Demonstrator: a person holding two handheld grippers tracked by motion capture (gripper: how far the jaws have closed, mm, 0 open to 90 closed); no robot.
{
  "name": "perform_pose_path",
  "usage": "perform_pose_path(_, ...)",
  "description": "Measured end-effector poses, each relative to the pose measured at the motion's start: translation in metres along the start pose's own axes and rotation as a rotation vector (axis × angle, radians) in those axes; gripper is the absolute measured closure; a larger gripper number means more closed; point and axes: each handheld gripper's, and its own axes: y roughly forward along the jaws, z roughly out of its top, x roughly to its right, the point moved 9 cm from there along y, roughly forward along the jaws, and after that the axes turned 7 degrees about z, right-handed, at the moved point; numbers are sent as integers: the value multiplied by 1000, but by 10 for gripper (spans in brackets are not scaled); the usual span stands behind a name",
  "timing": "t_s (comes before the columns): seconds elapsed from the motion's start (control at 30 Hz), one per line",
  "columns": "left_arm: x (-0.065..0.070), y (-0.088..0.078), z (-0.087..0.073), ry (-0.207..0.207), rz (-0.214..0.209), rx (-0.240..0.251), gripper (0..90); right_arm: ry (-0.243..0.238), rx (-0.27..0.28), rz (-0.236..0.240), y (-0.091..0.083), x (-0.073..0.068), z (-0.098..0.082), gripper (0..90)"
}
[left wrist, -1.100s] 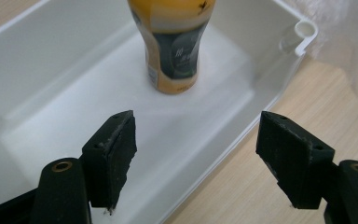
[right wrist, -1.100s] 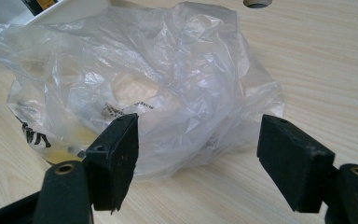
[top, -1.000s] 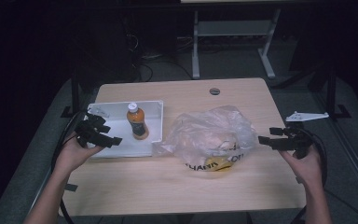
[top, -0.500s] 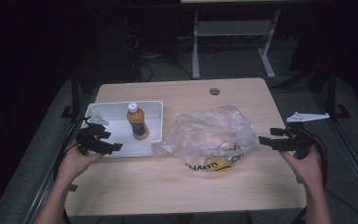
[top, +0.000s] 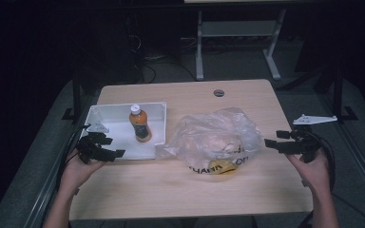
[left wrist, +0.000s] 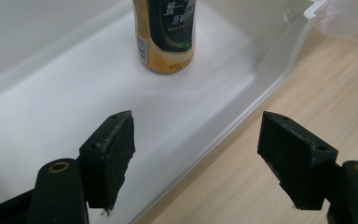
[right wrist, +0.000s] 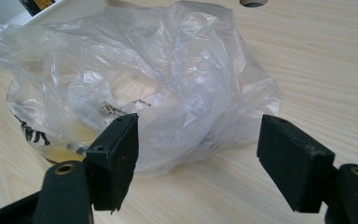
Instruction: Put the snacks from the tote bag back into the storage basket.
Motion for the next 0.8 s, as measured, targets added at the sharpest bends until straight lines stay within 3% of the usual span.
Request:
perform_pose_path(0.13, 4, 2, -4, -15, -6, 20, 263, -2, -4, 0, 1, 1, -2, 287)
perform_pose_path(0.47, 11, 5, -11, -3, 10, 31, 254, 3, -9, 4, 2, -1, -4, 287)
perform_pose_path(0.8, 11, 0, -8, 15, 36, 69, 242, 3, 6, 1, -2, -2, -5, 286)
